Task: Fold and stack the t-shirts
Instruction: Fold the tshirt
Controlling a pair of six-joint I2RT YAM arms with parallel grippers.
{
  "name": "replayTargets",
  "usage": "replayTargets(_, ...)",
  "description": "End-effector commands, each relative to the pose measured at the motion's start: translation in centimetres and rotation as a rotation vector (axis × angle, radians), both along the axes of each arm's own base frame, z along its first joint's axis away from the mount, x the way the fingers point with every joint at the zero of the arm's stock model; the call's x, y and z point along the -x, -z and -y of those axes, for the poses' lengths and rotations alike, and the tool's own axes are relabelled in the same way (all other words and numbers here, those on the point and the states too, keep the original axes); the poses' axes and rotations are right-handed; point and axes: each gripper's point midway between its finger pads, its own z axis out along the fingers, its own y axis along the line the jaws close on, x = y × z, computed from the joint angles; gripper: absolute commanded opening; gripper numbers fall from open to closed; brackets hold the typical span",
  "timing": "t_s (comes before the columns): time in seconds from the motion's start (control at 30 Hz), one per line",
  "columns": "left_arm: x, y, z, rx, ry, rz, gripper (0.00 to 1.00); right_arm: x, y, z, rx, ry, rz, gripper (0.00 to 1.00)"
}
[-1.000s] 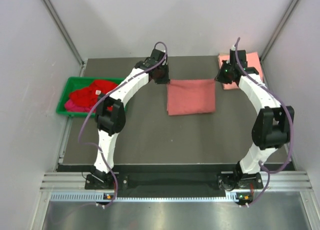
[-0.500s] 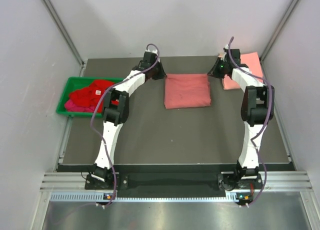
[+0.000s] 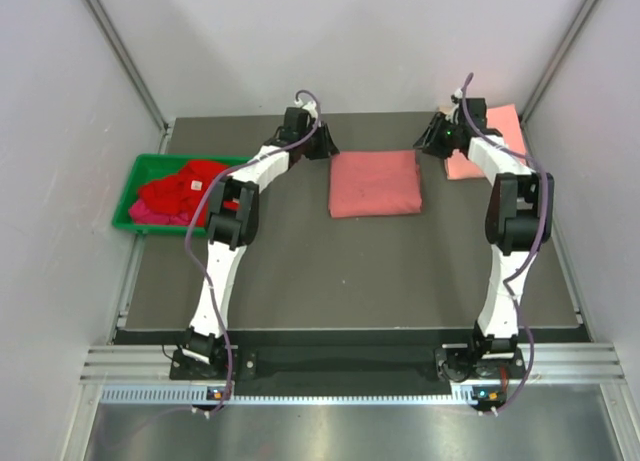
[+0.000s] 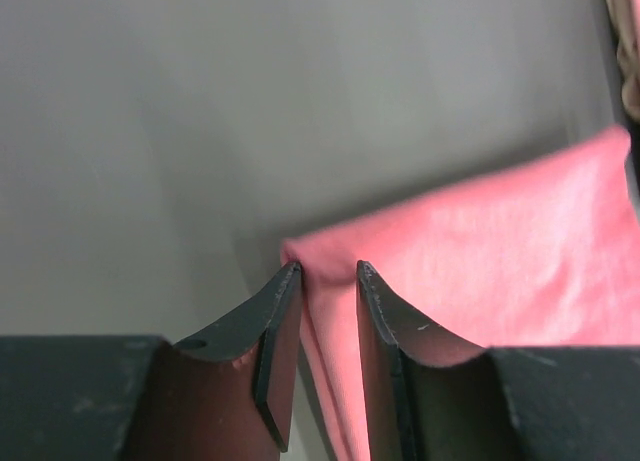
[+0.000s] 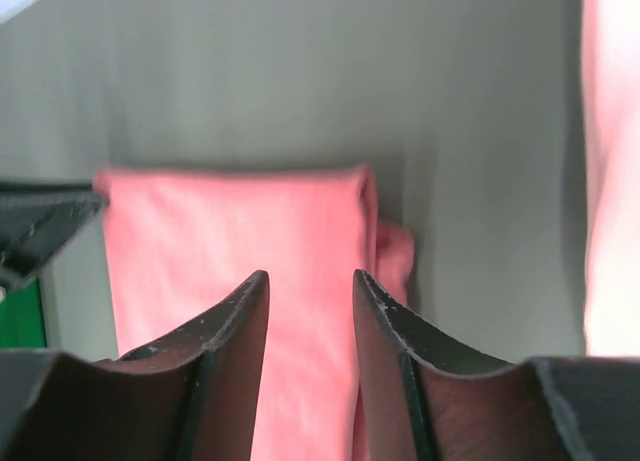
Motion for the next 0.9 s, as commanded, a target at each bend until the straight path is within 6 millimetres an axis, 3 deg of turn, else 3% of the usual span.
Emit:
replayTargets(0.0,0.9,-6.8,0.1,0.037,0.069,0.122,0.33,3.4,-4.2,0.0,0.034,-0.089,0.055,0.40)
replayTargets(0.03,1.3,-7.0,0.0,0.040,0.072,0.116,0.33,4.4,-4.7,0.1,0.049,-0.102,0.057,0.40)
replayTargets(0.1,2.4,-7.7,-0.2,0.045,0.080,0.107,0.33,6.7,-2.7,0.5,0.085,-0.122,-0.004,0.41)
replayTargets(0.13,2.8,-8.6,-0.3,0.048,0.080,0.117,0.33,7.4,-2.9,0.5,0.092,-0.131,-0.003,0.41)
replayTargets(0.17,3.4,-7.9,-0.4,0.044,0.084,0.093,0.33,8.5,-1.8,0.6,0.099,-0.144,-0.030,0.41)
replayTargets(0.23,4.2,-8.5,-0.5,0.044,0.093,0.095,0.32,9.3,-1.6,0.5,0.101,-0.160,-0.034,0.41)
replayTargets(0.27,4.9,-7.4,-0.8,0.036,0.093,0.067,0.31,9.6,-1.3,0.5,0.099,-0.162,-0.037,0.41)
replayTargets(0.33,5.4,-8.2,-1.0,0.048,0.076,0.076,0.30,10.4,-0.2,0.2,0.084,-0.181,-0.063,0.40)
replayTargets(0.37,6.1,-7.3,-1.1,0.050,0.084,0.055,0.30,10.7,0.2,-0.1,0.078,-0.191,-0.074,0.39)
replayTargets(0.57,9.2,-5.7,0.8,0.062,0.146,-0.016,0.28,13.2,3.6,-0.5,0.072,-0.204,-0.122,0.36)
replayTargets(0.7,10.9,-3.9,1.9,0.035,0.167,-0.040,0.28,14.2,6.0,-0.5,0.052,-0.174,-0.140,0.17)
replayTargets(0.77,11.4,-3.0,2.0,0.026,0.172,-0.059,0.28,14.6,6.9,-0.3,0.052,-0.152,-0.139,0.03)
replayTargets(0.87,11.8,-2.5,2.3,0.025,0.184,-0.075,0.28,14.9,7.4,0.1,0.067,-0.132,-0.137,0.00)
